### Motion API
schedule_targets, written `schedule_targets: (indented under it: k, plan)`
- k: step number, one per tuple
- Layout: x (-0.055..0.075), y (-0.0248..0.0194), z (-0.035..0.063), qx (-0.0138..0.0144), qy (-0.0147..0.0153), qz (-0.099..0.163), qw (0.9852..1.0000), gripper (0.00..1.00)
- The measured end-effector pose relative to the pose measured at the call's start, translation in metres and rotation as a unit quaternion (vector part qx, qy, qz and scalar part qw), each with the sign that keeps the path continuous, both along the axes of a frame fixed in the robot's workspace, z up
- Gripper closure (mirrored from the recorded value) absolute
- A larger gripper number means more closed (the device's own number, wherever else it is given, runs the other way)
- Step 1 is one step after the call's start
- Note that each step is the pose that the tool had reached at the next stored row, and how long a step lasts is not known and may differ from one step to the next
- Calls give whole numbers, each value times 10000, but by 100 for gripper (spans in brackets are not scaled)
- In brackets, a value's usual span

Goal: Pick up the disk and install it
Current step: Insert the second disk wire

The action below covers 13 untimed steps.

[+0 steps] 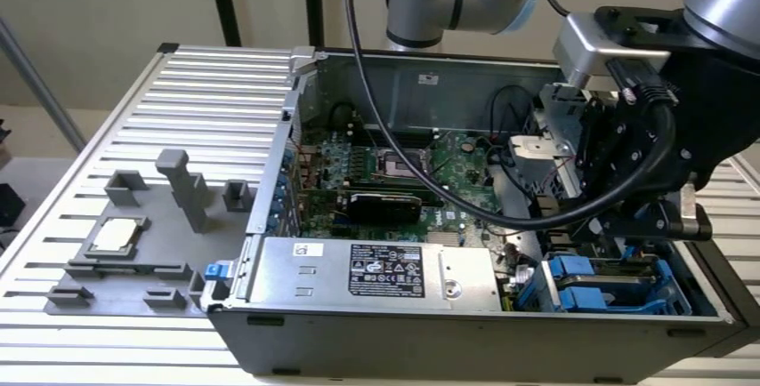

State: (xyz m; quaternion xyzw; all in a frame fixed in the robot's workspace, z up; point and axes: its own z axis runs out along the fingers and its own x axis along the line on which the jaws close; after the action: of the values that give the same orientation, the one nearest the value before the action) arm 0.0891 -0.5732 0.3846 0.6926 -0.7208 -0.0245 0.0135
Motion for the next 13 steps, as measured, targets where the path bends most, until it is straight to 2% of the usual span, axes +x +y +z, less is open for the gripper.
schedule_targets:
  k: [6, 13]
  plan:
    - [6, 0, 0, 0, 0, 0, 10000, 76]
    - [313, 1, 0, 9, 17, 0, 10000, 76]
